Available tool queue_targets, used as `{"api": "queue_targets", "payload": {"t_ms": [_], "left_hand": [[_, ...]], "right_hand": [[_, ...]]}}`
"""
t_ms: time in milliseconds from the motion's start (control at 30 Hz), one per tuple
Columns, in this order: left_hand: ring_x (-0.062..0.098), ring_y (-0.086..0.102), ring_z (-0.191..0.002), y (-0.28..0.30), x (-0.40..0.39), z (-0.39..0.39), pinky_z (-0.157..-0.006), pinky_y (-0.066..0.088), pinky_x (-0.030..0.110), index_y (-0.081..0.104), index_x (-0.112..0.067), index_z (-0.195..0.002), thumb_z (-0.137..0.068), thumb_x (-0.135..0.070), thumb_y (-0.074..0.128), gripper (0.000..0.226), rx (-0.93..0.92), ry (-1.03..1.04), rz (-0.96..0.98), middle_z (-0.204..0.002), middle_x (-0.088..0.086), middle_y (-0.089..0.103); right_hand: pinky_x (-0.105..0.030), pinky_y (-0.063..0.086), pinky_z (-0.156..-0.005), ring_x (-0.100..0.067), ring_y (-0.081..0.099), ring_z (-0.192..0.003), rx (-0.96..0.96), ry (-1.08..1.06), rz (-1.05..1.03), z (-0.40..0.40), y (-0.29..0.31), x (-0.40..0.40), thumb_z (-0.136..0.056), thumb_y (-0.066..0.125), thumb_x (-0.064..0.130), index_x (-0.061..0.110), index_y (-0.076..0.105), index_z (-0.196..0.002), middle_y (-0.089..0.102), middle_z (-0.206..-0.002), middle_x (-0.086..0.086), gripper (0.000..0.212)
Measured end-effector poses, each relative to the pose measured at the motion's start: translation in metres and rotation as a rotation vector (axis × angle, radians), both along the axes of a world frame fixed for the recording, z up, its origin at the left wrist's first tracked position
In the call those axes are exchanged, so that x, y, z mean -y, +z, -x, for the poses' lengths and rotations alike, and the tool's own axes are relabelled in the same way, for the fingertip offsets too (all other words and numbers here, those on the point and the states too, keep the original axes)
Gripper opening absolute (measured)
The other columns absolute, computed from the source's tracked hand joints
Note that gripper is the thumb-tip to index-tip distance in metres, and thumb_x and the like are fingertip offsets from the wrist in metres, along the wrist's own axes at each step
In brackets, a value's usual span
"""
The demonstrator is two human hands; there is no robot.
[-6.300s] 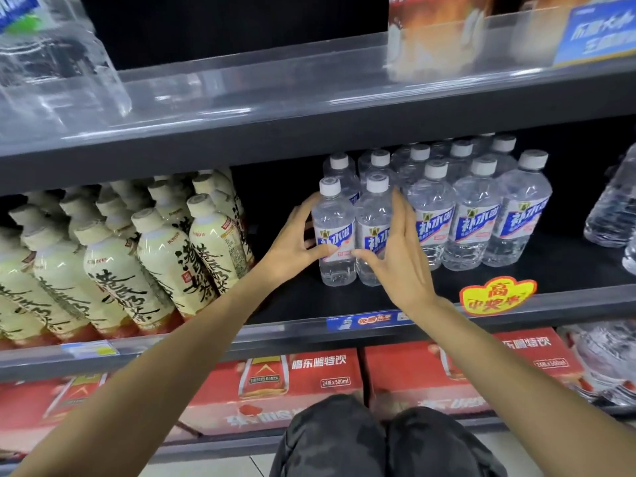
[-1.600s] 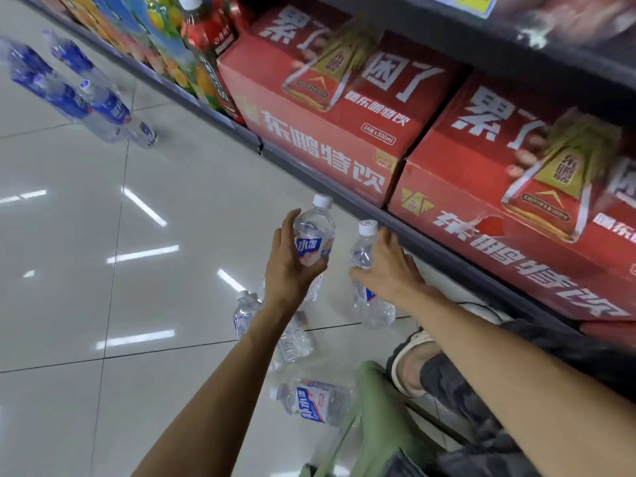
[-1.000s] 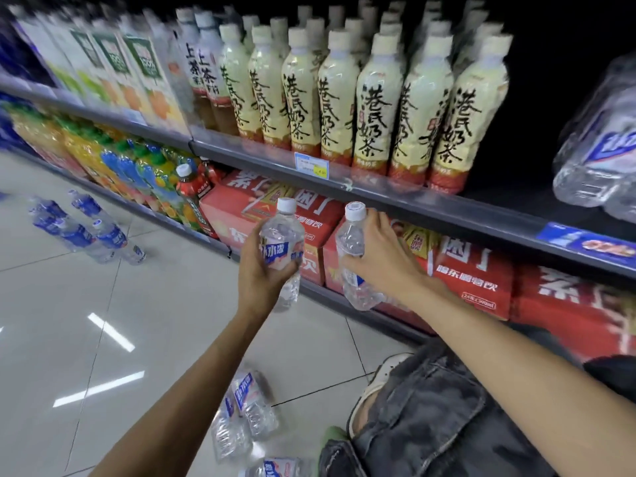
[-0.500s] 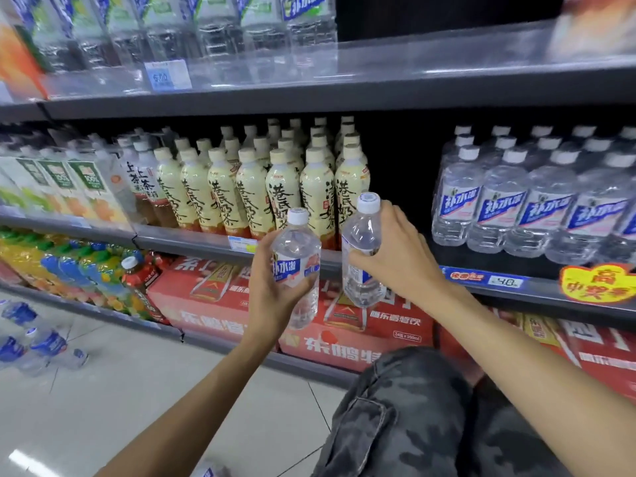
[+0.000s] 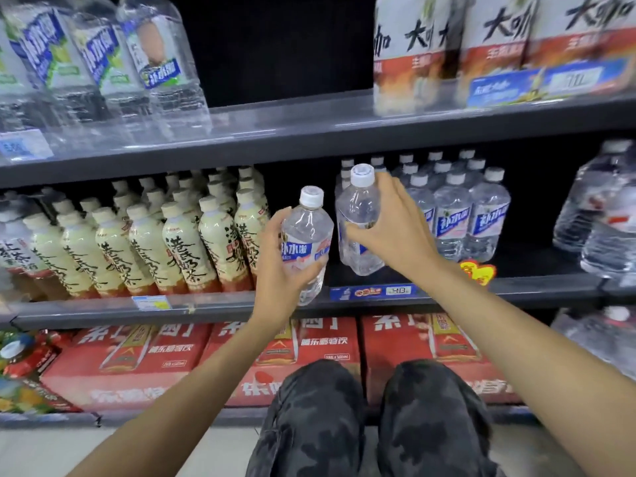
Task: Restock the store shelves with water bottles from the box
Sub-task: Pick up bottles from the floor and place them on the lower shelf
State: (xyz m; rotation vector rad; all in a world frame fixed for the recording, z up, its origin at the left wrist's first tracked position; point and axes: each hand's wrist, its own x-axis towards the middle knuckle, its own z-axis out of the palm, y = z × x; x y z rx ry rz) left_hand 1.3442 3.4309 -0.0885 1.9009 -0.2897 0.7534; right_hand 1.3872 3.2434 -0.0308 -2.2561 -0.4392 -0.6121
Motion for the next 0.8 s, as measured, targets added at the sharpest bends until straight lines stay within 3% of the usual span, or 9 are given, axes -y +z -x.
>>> {"api": "queue_targets", "payload": {"t_ms": [267,367,500,633,800], "left_hand": [[0.025,0.049,-0.129,-0.003,0.037,-0.056,-0.102,0.047,0.05,0.036,-0.03,-0.14,-0.075,-0.018,0.084,0.082,-0.019,-0.078,0.057,-0.139,-0.001,0.045],[0.02,0.054,-0.124,-0.01,0.05,-0.069,-0.092,0.056,0.039,0.039,-0.031,-0.136,-0.072,-0.017,0.086,0.081,-0.054,-0.083,0.141,-0.135,-0.001,0.048],[-0.001,0.053,-0.118,-0.023,0.062,-0.086,-0.084,0.053,0.017,0.041,-0.03,-0.132,-0.069,-0.01,0.086,0.08,-0.081,-0.034,0.196,-0.131,-0.005,0.051],[-0.004,0.052,-0.118,-0.037,0.069,-0.097,-0.089,0.056,0.028,0.043,-0.036,-0.128,-0.066,-0.012,0.088,0.081,-0.125,-0.002,0.228,-0.128,-0.012,0.051],[-0.005,0.051,-0.116,-0.051,0.073,-0.101,-0.084,0.057,0.023,0.044,-0.044,-0.122,-0.064,-0.01,0.089,0.082,-0.134,0.035,0.268,-0.125,-0.017,0.05]], "right_hand": [[-0.041,0.05,-0.085,-0.026,0.056,-0.111,-0.075,-0.15,-0.045,-0.03,-0.021,0.031,-0.07,0.076,0.042,0.015,0.041,-0.129,0.051,-0.127,-0.002,0.074],[-0.041,0.049,-0.091,-0.024,0.054,-0.116,-0.118,-0.192,-0.115,-0.04,-0.033,0.039,-0.069,0.077,0.04,0.014,0.042,-0.131,0.052,-0.129,-0.002,0.075],[-0.043,0.05,-0.095,-0.021,0.054,-0.118,-0.177,-0.224,-0.137,-0.054,-0.047,0.043,-0.068,0.079,0.041,0.015,0.042,-0.135,0.053,-0.13,-0.001,0.081],[-0.04,0.051,-0.092,-0.019,0.056,-0.119,-0.179,-0.239,-0.112,-0.064,-0.057,0.042,-0.068,0.08,0.045,0.019,0.044,-0.136,0.055,-0.133,0.002,0.081],[-0.039,0.052,-0.091,-0.018,0.058,-0.118,-0.176,-0.24,-0.122,-0.07,-0.064,0.037,-0.064,0.081,0.053,0.022,0.048,-0.132,0.058,-0.131,0.003,0.082]]}}
